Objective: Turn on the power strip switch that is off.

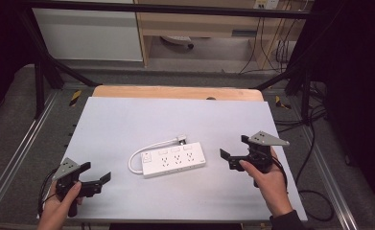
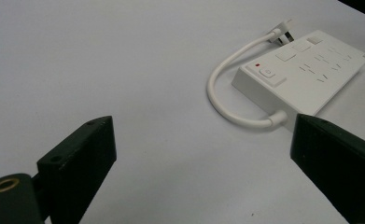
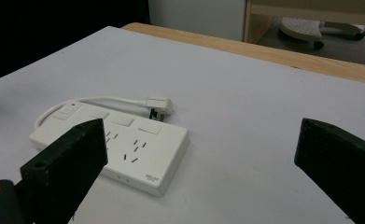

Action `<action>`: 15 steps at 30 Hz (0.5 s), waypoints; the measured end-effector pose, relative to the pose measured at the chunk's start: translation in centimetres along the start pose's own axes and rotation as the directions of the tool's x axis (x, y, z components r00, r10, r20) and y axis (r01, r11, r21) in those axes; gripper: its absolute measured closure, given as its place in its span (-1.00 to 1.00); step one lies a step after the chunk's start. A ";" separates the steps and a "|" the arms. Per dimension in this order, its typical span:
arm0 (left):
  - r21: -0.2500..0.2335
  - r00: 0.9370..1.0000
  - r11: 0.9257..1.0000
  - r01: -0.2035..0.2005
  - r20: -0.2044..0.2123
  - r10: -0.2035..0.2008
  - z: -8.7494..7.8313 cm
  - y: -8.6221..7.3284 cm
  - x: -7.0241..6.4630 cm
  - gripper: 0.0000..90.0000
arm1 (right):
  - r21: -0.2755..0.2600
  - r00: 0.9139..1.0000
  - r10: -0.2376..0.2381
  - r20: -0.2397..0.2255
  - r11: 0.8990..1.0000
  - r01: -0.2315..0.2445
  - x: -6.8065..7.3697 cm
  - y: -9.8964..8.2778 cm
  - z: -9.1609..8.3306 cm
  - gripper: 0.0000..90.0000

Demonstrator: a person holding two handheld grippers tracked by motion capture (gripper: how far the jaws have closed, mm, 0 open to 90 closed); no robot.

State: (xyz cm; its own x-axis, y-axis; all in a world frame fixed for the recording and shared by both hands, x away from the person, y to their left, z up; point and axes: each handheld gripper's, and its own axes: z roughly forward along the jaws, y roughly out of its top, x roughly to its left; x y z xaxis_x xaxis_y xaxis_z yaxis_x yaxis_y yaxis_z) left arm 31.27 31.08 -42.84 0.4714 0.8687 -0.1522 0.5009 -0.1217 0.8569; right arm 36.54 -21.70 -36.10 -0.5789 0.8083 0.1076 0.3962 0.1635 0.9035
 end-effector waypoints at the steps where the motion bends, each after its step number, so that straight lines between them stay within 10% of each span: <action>1: 0.000 1.000 1.000 0.000 0.000 0.000 0.0 0.0 0.0 -0.84 | 0.000 1.000 0.000 -0.002 1.000 0.000 0.0 0.1 0.1 -0.94; 15: 0.003 1.000 1.000 0.001 -0.002 -0.001 0.0 0.0 0.0 -0.84 | -0.032 1.000 -0.020 0.003 0.999 0.020 0.6 1.0 1.9 -0.88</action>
State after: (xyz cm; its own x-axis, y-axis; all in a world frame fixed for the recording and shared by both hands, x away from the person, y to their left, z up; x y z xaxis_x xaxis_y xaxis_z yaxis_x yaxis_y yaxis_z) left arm 31.30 31.07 -42.88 0.4694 0.8699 -0.1516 0.5031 -0.1224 0.8555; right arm 37.90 -19.95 -35.92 -0.5843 0.8067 0.0882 0.3612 0.1612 0.9185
